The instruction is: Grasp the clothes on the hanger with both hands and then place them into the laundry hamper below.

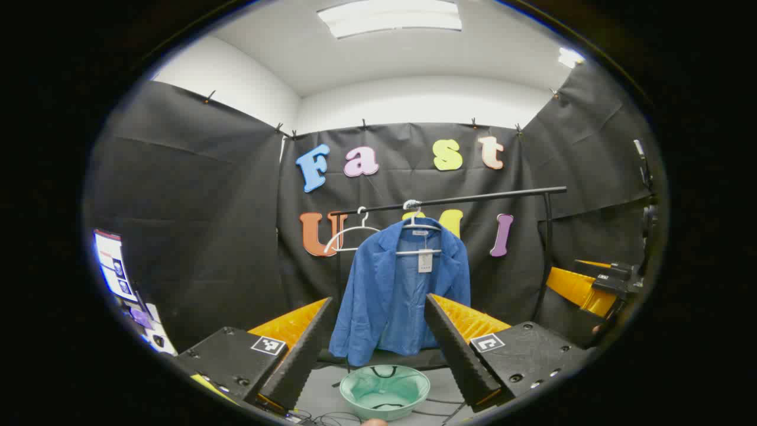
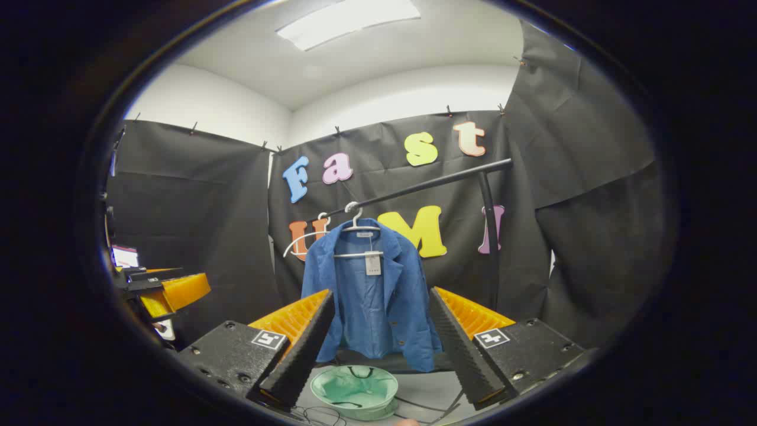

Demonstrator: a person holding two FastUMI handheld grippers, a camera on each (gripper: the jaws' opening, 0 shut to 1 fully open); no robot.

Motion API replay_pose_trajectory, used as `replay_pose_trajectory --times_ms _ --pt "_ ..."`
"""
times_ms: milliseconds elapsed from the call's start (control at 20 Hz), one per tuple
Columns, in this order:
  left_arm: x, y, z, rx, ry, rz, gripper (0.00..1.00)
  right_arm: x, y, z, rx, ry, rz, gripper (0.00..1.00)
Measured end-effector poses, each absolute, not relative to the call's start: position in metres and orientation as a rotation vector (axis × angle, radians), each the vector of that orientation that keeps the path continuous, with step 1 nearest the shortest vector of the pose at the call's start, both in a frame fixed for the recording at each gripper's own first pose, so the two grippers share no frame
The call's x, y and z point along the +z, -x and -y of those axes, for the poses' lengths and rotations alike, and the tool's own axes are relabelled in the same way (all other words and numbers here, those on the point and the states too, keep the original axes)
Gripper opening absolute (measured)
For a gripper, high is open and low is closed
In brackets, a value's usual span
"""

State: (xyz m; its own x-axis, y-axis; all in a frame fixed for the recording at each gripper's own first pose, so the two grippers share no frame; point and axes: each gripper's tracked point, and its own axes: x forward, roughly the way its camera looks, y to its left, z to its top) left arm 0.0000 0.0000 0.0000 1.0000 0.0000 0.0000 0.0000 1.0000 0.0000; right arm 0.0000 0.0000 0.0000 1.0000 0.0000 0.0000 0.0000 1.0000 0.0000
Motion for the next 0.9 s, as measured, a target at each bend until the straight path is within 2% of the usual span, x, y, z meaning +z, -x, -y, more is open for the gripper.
replay_pose_trajectory --times_ms 900 --pt "0.002 0.014 -0.012 0.019 -0.017 0.02 0.99 -0.014 -0.003 -0.029 0.041 -0.02 -0.047 1.0"
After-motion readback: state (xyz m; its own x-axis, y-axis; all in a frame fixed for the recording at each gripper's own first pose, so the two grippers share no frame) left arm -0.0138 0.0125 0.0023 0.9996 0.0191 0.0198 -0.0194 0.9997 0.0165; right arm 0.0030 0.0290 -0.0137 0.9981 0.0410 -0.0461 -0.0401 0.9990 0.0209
